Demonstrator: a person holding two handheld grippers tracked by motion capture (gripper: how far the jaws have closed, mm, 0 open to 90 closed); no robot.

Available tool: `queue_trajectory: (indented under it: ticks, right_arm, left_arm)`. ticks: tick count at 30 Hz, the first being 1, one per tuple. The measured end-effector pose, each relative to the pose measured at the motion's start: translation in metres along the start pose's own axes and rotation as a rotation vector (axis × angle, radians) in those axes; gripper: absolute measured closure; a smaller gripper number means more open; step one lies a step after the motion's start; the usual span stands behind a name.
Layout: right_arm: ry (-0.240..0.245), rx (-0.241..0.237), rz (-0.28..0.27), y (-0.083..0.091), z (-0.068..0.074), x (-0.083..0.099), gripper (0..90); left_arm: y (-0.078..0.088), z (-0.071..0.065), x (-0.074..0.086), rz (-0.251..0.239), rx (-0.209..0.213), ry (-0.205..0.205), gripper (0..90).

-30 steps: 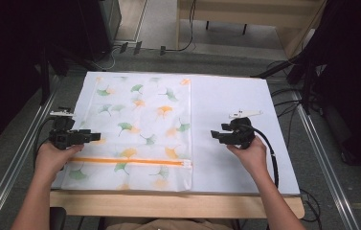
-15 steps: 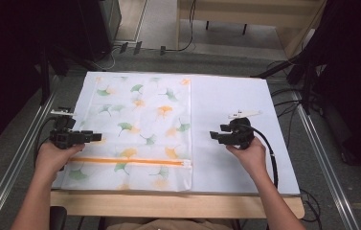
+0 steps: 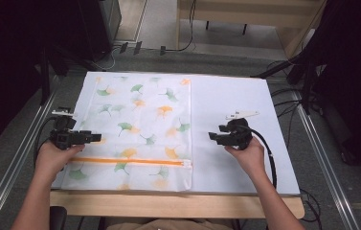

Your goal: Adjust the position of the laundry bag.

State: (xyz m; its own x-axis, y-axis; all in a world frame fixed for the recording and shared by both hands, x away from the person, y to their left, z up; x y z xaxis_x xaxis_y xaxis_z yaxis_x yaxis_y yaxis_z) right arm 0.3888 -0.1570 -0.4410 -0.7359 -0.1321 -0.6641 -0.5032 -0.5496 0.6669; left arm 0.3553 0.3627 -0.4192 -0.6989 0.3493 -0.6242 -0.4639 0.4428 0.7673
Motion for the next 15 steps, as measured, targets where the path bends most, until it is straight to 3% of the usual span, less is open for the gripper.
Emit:
queue_trajectory:
  ticks: [10, 15]
  right_arm:
    - [-0.002, -0.001, 0.015, -0.003, 0.001, 0.000, 45.3]
    - [-0.001, -0.028, 0.036, -0.012, 0.007, -0.004, 48.5]
  left_arm:
    - [0.003, 0.002, 0.002, -0.016, -0.013, 0.011, 41.5]
    - [0.011, 0.006, 0.012, -0.013, -0.037, 0.029, 41.5]
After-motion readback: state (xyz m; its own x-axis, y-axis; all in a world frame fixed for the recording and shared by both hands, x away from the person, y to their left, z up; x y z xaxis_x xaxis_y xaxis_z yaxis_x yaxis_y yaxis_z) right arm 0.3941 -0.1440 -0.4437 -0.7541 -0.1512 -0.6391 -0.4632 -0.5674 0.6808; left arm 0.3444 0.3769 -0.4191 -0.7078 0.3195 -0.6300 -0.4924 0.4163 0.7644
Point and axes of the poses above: each handheld gripper's, and its own axes: y roughly backward along the jaws, x roughly out of its underside, z roughly to its left, the point moved 1 cm from there along -y, roughly forward along the jaws, and after that the axes turned 14 degrees about -y, right-handed, at the moved point
